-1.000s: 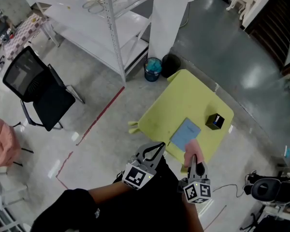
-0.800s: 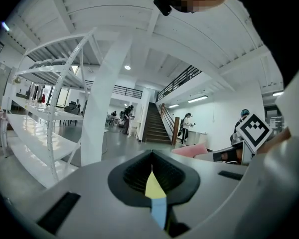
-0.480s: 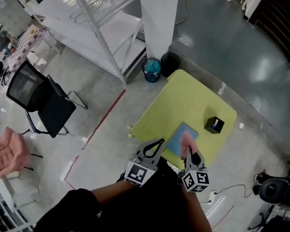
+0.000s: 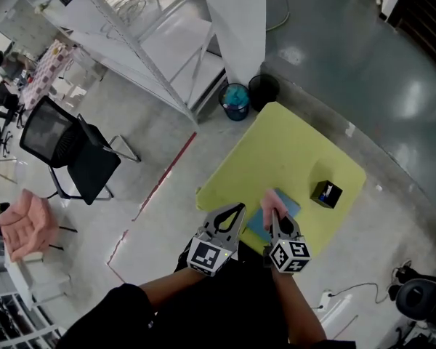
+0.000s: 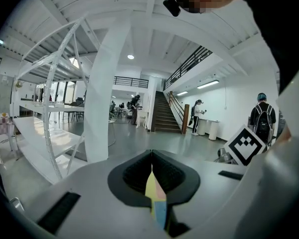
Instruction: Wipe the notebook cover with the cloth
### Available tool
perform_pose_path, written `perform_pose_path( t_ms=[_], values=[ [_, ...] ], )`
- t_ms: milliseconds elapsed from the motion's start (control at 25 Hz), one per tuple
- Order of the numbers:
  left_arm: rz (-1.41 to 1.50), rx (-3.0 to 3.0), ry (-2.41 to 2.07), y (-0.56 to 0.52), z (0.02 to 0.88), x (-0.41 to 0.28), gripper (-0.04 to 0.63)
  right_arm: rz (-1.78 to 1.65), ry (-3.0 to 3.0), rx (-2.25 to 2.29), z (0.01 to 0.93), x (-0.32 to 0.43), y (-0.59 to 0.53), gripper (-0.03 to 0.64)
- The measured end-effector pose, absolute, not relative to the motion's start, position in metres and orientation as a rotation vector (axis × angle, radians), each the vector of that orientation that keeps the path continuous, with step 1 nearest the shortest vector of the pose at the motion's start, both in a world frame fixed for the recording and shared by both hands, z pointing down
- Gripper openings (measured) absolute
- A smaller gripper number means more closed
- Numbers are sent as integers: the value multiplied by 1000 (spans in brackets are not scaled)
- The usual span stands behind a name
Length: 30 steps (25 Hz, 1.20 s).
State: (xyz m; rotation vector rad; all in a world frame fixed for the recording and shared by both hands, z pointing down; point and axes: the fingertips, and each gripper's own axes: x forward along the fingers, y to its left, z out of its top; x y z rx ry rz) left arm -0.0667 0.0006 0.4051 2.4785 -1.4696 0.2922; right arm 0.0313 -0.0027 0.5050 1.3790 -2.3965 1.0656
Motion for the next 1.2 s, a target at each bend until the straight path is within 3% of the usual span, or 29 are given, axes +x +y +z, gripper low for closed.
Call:
perform_pose_path(
  t_ms=[480, 1200],
  values=[
    [273, 2464, -1427, -30, 452, -48, 17, 1427, -2273, 1408, 597, 35, -38, 39],
    [376, 2364, -1395, -56, 532, -54, 17, 1638, -2063, 1449, 709, 37, -59, 40]
  ],
)
